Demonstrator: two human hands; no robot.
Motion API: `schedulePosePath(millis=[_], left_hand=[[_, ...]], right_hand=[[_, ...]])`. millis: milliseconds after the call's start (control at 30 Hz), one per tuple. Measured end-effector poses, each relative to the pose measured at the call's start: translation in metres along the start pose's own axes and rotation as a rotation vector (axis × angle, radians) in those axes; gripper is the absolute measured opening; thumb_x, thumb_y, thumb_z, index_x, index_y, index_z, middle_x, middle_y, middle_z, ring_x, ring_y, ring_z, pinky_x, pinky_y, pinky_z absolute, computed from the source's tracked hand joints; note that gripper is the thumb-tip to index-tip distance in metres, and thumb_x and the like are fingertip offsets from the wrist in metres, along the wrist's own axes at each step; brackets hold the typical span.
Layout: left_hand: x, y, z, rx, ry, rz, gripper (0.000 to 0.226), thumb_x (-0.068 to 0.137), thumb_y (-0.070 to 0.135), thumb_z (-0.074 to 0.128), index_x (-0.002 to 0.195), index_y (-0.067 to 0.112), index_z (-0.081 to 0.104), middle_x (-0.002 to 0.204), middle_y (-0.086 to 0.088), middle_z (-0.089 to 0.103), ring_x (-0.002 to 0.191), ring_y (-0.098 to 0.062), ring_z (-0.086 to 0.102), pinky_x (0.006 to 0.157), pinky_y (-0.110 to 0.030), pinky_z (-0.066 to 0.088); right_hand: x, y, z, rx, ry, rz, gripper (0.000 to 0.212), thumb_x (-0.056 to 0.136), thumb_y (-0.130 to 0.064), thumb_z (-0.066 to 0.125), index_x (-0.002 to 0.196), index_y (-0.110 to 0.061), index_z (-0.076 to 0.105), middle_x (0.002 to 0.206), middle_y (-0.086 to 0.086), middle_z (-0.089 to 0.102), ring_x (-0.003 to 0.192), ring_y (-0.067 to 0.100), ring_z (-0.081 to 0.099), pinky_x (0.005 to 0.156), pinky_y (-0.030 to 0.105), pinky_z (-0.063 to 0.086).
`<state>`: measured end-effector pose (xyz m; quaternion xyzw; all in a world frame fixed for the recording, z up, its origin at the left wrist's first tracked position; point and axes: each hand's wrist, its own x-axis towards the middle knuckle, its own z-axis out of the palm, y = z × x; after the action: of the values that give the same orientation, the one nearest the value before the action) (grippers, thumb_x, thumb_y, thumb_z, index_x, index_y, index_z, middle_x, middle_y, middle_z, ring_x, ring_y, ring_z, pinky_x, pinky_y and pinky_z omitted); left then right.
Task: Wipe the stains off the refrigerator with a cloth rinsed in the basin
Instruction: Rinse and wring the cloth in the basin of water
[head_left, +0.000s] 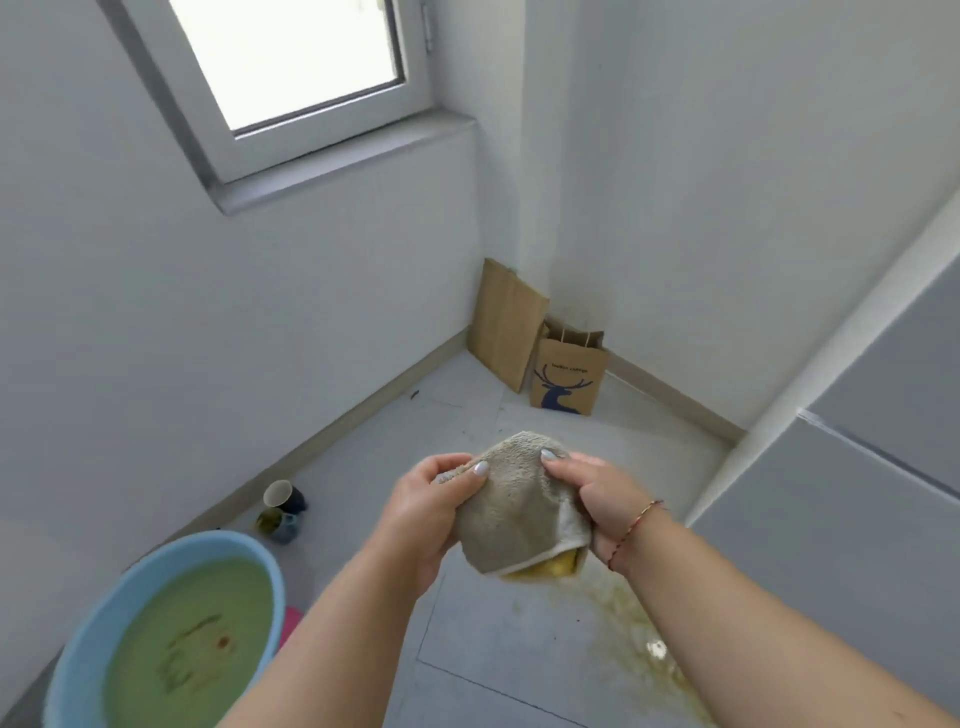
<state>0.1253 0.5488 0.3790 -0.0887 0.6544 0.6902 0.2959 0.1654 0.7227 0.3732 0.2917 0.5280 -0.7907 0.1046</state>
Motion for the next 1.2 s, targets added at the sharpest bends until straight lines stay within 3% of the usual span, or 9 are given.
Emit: schedulePosePath(millis=[100, 267, 333, 433, 667, 867, 1067, 1133, 1200], left_hand=[[-0.021, -0.004, -0.054, -0.217, -0.043, -0.080, 0.032, 0.084, 0.020, 0.066, 0.112, 0.004, 0.068, 0.103, -0.013, 0.070, 0.091, -0.029, 0.063, 0.083, -0.041, 0.049], [-0.056, -0.034, -0.158, -0.562, -0.036, -0.067, 0.035, 0.070, 0.011, 0.075, 0.102, 0.001, 0.066, 0.076, -0.010, 0.058, 0.051, -0.011, 0.047, 0.051, -0.020, 0.041], [-0.062, -0.044, -0.211, -0.598, 0.047, -0.030, 0.052, 0.068, 0.010, 0.079, 0.115, -0.004, 0.062, 0.101, -0.021, 0.065, 0.071, -0.025, 0.065, 0.052, -0.024, 0.052], [-0.070, -0.062, -0.286, -0.642, 0.189, -0.060, 0.057, 0.071, 0.000, 0.078, 0.123, -0.008, 0.055, 0.124, -0.028, 0.060, 0.114, -0.041, 0.058, 0.091, -0.044, 0.052], [-0.082, -0.128, -0.477, -0.396, 0.581, -0.229, 0.044, 0.069, -0.010, 0.075, 0.110, -0.005, 0.059, 0.086, -0.020, 0.069, 0.070, -0.028, 0.064, 0.060, -0.030, 0.054], [-0.047, -0.200, -0.569, -0.190, 0.800, -0.356, 0.029, 0.073, -0.001, 0.077, 0.100, 0.002, 0.066, 0.082, -0.017, 0.070, 0.064, -0.024, 0.062, 0.055, -0.025, 0.047], [0.019, -0.248, -0.617, -0.123, 0.957, -0.369, 0.023, 0.081, 0.002, 0.071, 0.101, 0.004, 0.061, 0.073, -0.009, 0.061, 0.059, -0.022, 0.053, 0.051, -0.023, 0.044], [0.040, -0.263, -0.628, -0.067, 0.966, -0.372, 0.022, 0.084, 0.001, 0.068, 0.103, 0.006, 0.057, 0.082, -0.012, 0.062, 0.056, -0.021, 0.052, 0.047, -0.019, 0.046], [0.060, -0.285, -0.637, 0.045, 0.932, -0.393, 0.034, 0.083, 0.000, 0.066, 0.114, 0.008, 0.054, 0.108, -0.016, 0.062, 0.073, -0.026, 0.060, 0.068, -0.026, 0.053]], right_hand=[[0.011, 0.014, 0.056, -0.068, -0.079, 0.005, 0.025, 0.097, -0.014, 0.049, 0.110, 0.005, 0.061, 0.103, 0.023, 0.068, 0.089, 0.031, 0.066, 0.085, 0.041, 0.054], [0.036, 0.056, 0.159, -0.160, -0.120, 0.073, 0.027, 0.098, -0.019, 0.049, 0.109, 0.002, 0.061, 0.102, 0.021, 0.067, 0.090, 0.032, 0.064, 0.090, 0.046, 0.052], [0.049, 0.075, 0.208, -0.217, -0.128, 0.073, 0.028, 0.098, -0.021, 0.049, 0.108, 0.002, 0.062, 0.101, 0.020, 0.066, 0.091, 0.032, 0.063, 0.091, 0.046, 0.051], [0.071, 0.110, 0.272, -0.258, -0.127, 0.120, 0.022, 0.098, -0.024, 0.050, 0.099, -0.006, 0.063, 0.095, 0.014, 0.066, 0.085, 0.028, 0.063, 0.082, 0.041, 0.053], [0.146, 0.225, 0.408, -0.582, -0.054, 0.152, 0.029, 0.095, -0.035, 0.050, 0.104, -0.008, 0.055, 0.096, 0.014, 0.061, 0.094, 0.035, 0.061, 0.091, 0.049, 0.051], [0.202, 0.320, 0.436, -0.982, -0.036, 0.193, 0.030, 0.097, -0.027, 0.047, 0.111, -0.003, 0.056, 0.097, 0.014, 0.054, 0.087, 0.029, 0.051, 0.075, 0.034, 0.042], [0.268, 0.380, 0.456, -1.268, -0.152, 0.144, 0.013, 0.094, -0.022, 0.051, 0.089, -0.011, 0.050, 0.087, 0.009, 0.054, 0.085, 0.027, 0.049, 0.075, 0.032, 0.041], [0.292, 0.396, 0.464, -1.390, -0.182, 0.132, 0.011, 0.093, -0.019, 0.050, 0.096, -0.009, 0.052, 0.091, 0.009, 0.057, 0.085, 0.028, 0.050, 0.075, 0.030, 0.040], [0.313, 0.411, 0.470, -1.505, -0.188, 0.123, 0.023, 0.091, -0.013, 0.046, 0.114, -0.007, 0.049, 0.106, 0.014, 0.059, 0.089, 0.030, 0.053, 0.074, 0.030, 0.040]])
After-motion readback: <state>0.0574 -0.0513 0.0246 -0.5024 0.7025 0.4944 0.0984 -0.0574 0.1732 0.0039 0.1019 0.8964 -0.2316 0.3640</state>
